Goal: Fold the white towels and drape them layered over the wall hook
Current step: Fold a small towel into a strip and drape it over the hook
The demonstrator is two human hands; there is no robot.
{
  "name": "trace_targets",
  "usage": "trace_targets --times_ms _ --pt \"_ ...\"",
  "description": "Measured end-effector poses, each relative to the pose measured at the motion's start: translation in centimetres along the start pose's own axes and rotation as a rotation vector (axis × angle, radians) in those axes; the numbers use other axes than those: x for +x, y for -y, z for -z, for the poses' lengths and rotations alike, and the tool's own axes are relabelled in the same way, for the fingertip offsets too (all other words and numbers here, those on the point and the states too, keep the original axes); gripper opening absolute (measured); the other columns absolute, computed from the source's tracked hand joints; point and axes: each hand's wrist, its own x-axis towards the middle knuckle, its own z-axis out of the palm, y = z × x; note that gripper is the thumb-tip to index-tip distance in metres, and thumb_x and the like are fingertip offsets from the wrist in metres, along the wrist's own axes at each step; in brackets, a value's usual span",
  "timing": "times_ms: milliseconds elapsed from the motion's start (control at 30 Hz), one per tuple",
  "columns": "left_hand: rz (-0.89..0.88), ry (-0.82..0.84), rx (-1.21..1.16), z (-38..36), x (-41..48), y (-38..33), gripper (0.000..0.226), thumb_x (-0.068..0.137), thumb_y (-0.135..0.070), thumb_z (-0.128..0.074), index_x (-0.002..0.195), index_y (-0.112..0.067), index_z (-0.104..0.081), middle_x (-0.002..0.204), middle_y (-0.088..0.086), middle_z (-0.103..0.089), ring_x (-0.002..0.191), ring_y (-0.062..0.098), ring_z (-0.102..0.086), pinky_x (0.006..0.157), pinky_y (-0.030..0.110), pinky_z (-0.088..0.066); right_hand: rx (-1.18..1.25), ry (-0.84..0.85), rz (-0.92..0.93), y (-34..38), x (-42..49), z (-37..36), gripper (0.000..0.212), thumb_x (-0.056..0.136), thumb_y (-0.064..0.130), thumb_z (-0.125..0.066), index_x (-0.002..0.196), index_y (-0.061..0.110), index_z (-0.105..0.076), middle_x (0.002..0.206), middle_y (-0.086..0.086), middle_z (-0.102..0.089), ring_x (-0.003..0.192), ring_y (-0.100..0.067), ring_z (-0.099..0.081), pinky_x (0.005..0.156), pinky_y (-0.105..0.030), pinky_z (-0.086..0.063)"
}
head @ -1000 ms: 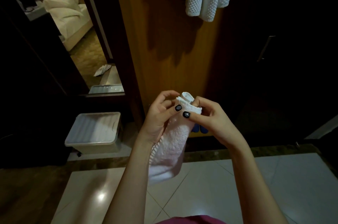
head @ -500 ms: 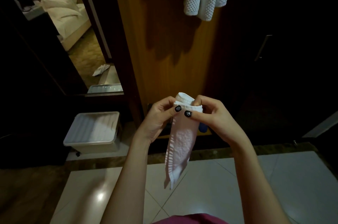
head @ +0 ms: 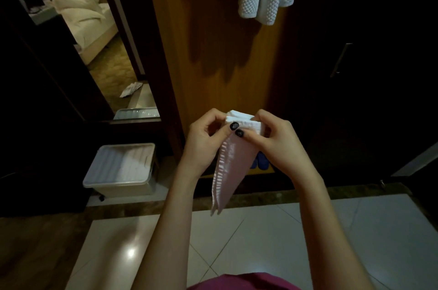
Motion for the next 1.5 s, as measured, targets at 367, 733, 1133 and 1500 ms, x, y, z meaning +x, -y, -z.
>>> trace_targets --times_ms 367,733,1133,1500 --pt "0.018 -0.205 -0.01 -0.4 0.4 1.8 0.018 0.09 -0.003 -0.064 0.086 -0.018 -0.054 0.096 -0.005 -0.063 0.085 -0.004 -0.062 0.073 0.012 -0.049 0.181 -0.234 0.024 -0.8 1.6 -1.3 0.027 0.087 0.021 -0.072 0.077 0.016 -0.047 0.07 0.006 -0.051 0.065 -0.005 -0.047 0.055 -0.027 -0.039" --pt "-0.133 -0.375 0.415 -0.9 1.6 6.0 0.027 0.086 -0.013 -0.07 0.109 -0.024 -0.059 0.106 -0.017 -0.052 0.098 -0.007 -0.054 0.084 0.008 -0.044 0.149 -0.479 0.14 0.7 8.0 1.2 0.036 0.087 0.016 -0.071 0.07 0.028 -0.041 0.068 0.011 -0.048 0.061 0.004 -0.046 0.055 -0.012 -0.038" --pt "-0.155 -0.446 0.322 -1.2 7.0 4.4 0.042 0.086 -0.011 -0.072 0.111 -0.034 -0.046 0.098 -0.029 -0.059 0.079 -0.007 -0.062 0.058 0.014 -0.048 0.143 -0.567 0.26 5.0 14.2 5.7 0.035 0.086 0.019 -0.071 0.072 0.023 -0.039 0.069 0.005 -0.044 0.066 -0.004 -0.04 0.061 -0.03 -0.037" --pt "0.157 -0.418 -0.069 -1.2 8.7 6.3 0.02 0.088 -0.012 -0.069 0.103 -0.023 -0.061 0.093 -0.009 -0.067 0.086 0.011 -0.061 0.069 0.018 -0.047 0.263 -0.721 0.234 8.8 17.3 7.7 0.029 0.089 0.018 -0.067 0.076 0.014 -0.042 0.073 -0.001 -0.046 0.071 -0.012 -0.043 0.065 -0.032 -0.039"
